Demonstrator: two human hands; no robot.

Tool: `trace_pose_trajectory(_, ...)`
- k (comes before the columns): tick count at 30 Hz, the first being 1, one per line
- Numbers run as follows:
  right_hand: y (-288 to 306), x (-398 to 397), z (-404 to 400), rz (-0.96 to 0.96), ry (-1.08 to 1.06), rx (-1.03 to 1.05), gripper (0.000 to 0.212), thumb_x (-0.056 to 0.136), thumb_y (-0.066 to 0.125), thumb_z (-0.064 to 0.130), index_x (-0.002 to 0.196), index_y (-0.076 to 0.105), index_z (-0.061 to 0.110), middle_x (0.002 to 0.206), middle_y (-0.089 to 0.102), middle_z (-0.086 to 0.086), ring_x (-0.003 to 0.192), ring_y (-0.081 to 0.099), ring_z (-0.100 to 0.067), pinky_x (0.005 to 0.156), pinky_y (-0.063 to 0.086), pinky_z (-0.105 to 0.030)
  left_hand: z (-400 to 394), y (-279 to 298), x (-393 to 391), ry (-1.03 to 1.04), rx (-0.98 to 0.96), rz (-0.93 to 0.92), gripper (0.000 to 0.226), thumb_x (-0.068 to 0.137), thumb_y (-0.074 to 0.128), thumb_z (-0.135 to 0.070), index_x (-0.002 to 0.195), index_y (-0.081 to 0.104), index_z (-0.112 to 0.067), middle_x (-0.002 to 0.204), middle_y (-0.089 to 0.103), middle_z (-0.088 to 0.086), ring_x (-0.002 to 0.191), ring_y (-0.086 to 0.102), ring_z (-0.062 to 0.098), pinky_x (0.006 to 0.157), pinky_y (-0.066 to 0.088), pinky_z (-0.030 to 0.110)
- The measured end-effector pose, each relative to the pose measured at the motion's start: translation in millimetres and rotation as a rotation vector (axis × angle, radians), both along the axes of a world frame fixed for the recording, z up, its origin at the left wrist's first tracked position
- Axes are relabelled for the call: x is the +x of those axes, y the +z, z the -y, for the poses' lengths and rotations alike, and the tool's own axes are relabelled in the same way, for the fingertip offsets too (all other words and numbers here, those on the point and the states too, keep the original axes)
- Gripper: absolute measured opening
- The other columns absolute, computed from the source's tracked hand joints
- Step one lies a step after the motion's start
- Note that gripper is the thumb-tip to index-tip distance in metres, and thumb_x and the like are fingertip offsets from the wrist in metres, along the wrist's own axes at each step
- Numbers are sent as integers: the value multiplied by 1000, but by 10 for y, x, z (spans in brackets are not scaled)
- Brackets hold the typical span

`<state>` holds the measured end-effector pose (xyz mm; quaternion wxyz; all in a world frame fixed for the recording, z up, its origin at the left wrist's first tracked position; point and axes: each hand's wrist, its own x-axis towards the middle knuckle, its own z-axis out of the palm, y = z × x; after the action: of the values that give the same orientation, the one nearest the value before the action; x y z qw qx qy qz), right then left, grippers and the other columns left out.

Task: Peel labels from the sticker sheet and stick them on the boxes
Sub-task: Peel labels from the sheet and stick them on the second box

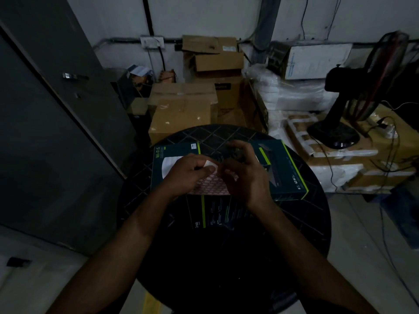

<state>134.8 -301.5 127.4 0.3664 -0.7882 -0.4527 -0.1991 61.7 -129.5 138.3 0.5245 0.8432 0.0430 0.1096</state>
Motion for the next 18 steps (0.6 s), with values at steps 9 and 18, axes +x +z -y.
trace_pose_trajectory(9, 99, 99, 140, -191, -94, -84, 35, 80, 79, 33, 110, 62, 30, 103, 52, 22, 107, 51, -15, 90, 46, -43, 5, 43, -48, 86, -121, -97, 18, 99, 55, -18, 101, 72, -12, 90, 70, 0, 83, 69, 12, 76, 55, 33)
trace_pose_trajectory(18, 153, 311, 288, -488, 56, -71, 37, 79, 84, 25, 101, 55, 31, 71, 67, 5, 62, 62, -6, 60, 48, -25, -24, 51, -14, 21, -228, -53, 26, 94, 59, -6, 113, 67, -23, 104, 73, -4, 95, 69, 8, 79, 54, 20)
